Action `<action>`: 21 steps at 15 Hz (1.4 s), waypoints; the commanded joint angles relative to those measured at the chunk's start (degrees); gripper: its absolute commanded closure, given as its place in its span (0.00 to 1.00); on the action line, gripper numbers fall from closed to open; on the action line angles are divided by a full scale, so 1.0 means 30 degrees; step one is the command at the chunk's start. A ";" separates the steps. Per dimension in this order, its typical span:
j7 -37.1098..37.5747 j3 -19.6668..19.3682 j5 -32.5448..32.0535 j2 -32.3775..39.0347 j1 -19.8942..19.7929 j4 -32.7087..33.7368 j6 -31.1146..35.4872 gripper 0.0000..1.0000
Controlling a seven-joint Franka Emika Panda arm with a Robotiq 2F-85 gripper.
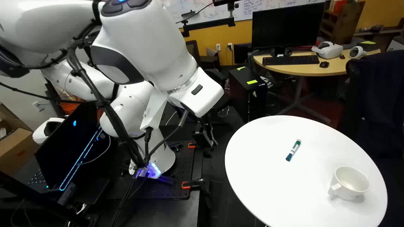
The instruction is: Put the marker in the white cup
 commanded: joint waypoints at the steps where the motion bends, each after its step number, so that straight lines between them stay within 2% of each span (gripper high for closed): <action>1: -0.0223 0.0255 0.0262 0.0118 -0.0297 0.0032 -0.0030 0.00; 8: -0.0388 0.0203 0.0292 0.0158 -0.0185 0.0086 -0.0049 0.00; 12: -0.0564 0.0218 0.0392 0.0765 0.0272 0.0189 0.0854 0.00; 21: -0.0964 0.1321 -0.0402 0.4043 0.1351 0.0326 0.5467 0.00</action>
